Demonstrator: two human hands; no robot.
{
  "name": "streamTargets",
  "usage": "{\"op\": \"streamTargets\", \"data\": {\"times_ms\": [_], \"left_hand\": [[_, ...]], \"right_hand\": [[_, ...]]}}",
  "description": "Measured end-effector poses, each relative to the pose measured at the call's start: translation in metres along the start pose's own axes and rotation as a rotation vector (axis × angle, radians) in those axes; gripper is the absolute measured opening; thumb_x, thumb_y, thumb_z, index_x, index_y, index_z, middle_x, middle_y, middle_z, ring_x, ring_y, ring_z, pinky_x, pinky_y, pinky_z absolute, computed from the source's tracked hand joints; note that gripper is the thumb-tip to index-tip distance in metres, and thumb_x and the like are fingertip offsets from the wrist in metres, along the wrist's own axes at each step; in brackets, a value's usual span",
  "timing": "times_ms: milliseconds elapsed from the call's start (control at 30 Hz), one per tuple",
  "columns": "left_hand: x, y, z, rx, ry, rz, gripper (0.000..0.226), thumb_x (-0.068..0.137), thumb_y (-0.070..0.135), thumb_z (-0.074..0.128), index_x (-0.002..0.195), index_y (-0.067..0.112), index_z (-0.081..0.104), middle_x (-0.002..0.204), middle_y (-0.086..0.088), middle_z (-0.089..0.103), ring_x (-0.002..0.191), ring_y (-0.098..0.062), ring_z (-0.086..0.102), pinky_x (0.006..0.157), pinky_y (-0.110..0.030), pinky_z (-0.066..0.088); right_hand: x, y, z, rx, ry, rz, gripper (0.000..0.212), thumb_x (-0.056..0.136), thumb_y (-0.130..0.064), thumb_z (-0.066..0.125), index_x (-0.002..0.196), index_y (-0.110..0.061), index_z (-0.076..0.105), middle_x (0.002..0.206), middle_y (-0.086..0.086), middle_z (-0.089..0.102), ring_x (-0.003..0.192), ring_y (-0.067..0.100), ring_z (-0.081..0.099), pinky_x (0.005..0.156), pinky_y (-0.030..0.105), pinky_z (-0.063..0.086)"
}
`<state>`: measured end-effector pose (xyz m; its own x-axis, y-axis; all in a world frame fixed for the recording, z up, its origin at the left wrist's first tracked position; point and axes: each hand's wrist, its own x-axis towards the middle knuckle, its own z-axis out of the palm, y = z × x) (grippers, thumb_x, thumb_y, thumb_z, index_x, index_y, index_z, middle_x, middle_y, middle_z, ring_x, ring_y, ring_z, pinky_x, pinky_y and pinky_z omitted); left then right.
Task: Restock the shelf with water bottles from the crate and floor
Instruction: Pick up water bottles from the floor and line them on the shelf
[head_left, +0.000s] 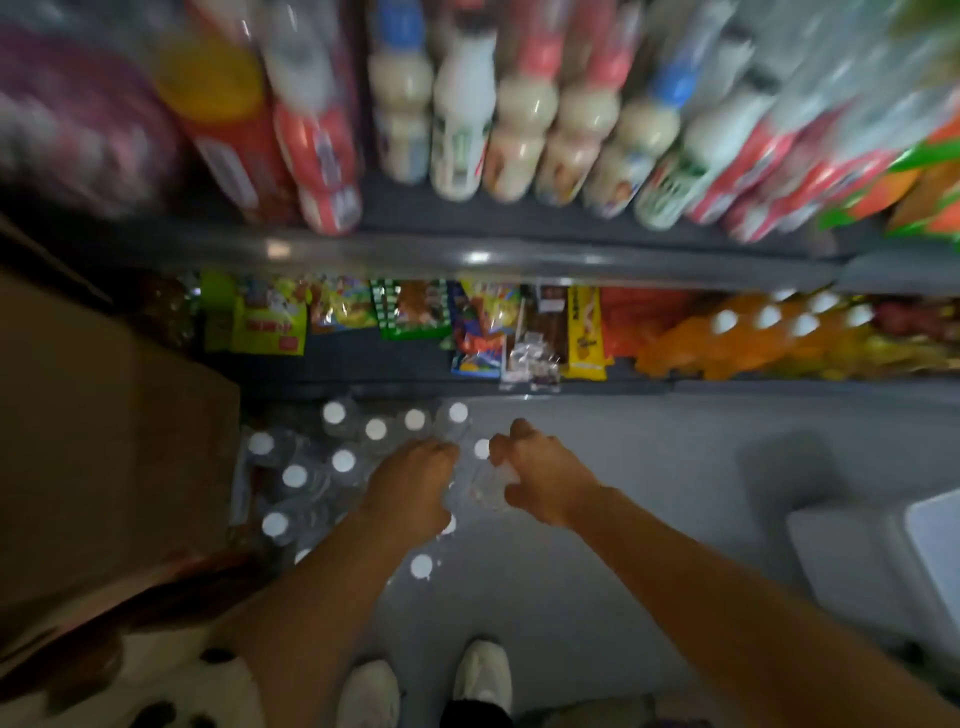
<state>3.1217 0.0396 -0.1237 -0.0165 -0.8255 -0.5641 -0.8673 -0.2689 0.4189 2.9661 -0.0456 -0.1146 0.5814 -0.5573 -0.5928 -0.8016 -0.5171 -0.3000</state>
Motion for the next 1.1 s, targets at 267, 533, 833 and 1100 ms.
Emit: {"op": "streamTargets", "data": {"times_ms": [267, 533, 833, 1100], "left_hand": [[-0.133, 0.095, -0.190, -0.131, 0.061, 0.119, 0.072, 0.079, 0.029, 0.076, 0.141, 0.021, 0.041, 0.142, 0.000, 0.045, 0.132, -0.022, 0.043, 0.106, -0.030, 0.037], [-0.259, 0.161, -0.357, -0.172, 0.167, 0.258, 0.075, 0.068, 0.026, 0.085, 0.132, 0.023, 0.046, 0.125, 0.013, 0.052, 0.122, -0.013, 0.050, 0.101, -0.028, 0.041], [-0.357, 0.188, -0.447, -0.390, 0.348, 0.386, 0.073, 0.058, 0.043, 0.088, 0.120, 0.041, 0.050, 0.126, 0.013, 0.060, 0.117, -0.009, 0.058, 0.101, -0.039, 0.048], [-0.417, 0.212, -0.515, -0.409, 0.572, 0.379, 0.056, 0.067, 0.011, 0.087, 0.116, 0.017, 0.061, 0.110, 0.006, 0.070, 0.102, -0.009, 0.066, 0.090, -0.029, 0.054]], "right_hand": [[-0.164, -0.092, -0.265, 0.032, 0.120, -0.236, 0.026, 0.065, -0.014, 0.077, 0.083, -0.016, 0.060, 0.090, 0.001, 0.056, 0.086, 0.021, 0.056, 0.071, 0.033, 0.048], [-0.317, -0.196, -0.457, -0.092, 0.321, -0.460, 0.029, 0.066, -0.010, 0.078, 0.094, -0.010, 0.071, 0.094, 0.003, 0.067, 0.080, 0.008, 0.054, 0.067, 0.024, 0.042], [-0.415, -0.279, -0.558, -0.137, 0.441, -0.578, 0.025, 0.070, -0.006, 0.075, 0.094, -0.012, 0.071, 0.091, 0.002, 0.070, 0.081, 0.014, 0.063, 0.070, 0.028, 0.048], [-0.453, -0.310, -0.620, -0.013, 0.544, -0.682, 0.035, 0.065, -0.001, 0.078, 0.096, -0.015, 0.070, 0.084, -0.004, 0.069, 0.077, 0.010, 0.063, 0.073, 0.035, 0.053]]}}
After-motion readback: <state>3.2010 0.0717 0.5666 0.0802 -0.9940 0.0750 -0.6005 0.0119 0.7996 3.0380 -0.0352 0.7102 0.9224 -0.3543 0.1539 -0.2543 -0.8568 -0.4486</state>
